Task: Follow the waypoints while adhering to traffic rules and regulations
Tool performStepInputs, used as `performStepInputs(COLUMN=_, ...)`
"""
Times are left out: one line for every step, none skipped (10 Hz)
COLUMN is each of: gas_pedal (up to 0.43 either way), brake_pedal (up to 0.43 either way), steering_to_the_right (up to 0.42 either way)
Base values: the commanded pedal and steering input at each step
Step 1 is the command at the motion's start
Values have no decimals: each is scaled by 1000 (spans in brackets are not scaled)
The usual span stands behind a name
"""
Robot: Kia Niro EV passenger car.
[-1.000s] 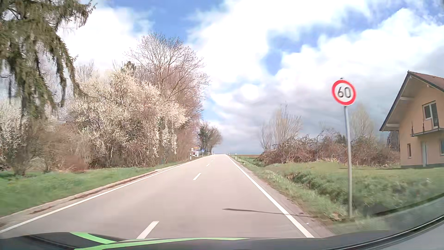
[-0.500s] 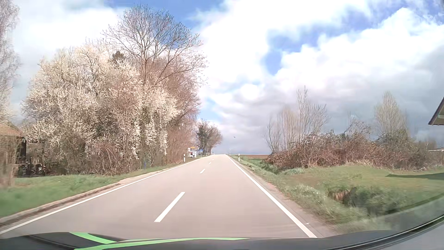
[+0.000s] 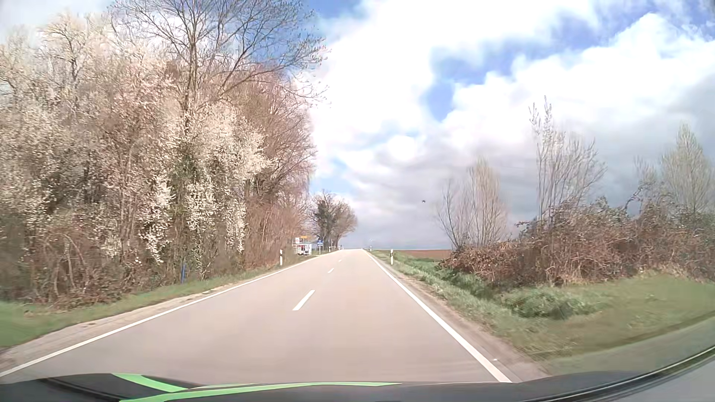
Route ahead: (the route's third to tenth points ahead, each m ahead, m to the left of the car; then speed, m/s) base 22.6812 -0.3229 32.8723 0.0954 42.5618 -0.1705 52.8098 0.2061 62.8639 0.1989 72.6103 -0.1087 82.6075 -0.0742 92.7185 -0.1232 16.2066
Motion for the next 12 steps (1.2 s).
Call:
performStepInputs(gas_pedal=319, brake_pedal=0, steering_to_the_right=0)
performStepInputs(gas_pedal=319, brake_pedal=0, steering_to_the_right=0)
performStepInputs(gas_pedal=319, brake_pedal=0, steering_to_the_right=0)
performStepInputs(gas_pedal=319, brake_pedal=0, steering_to_the_right=0)
performStepInputs(gas_pedal=319, brake_pedal=0, steering_to_the_right=0)
performStepInputs(gas_pedal=319, brake_pedal=0, steering_to_the_right=0)
performStepInputs(gas_pedal=319, brake_pedal=0, steering_to_the_right=0)
performStepInputs(gas_pedal=319, brake_pedal=0, steering_to_the_right=0)
performStepInputs(gas_pedal=319, brake_pedal=0, steering_to_the_right=0)
performStepInputs(gas_pedal=319, brake_pedal=0, steering_to_the_right=0)
performStepInputs(gas_pedal=319, brake_pedal=0, steering_to_the_right=0)
performStepInputs(gas_pedal=319, brake_pedal=0, steering_to_the_right=0)
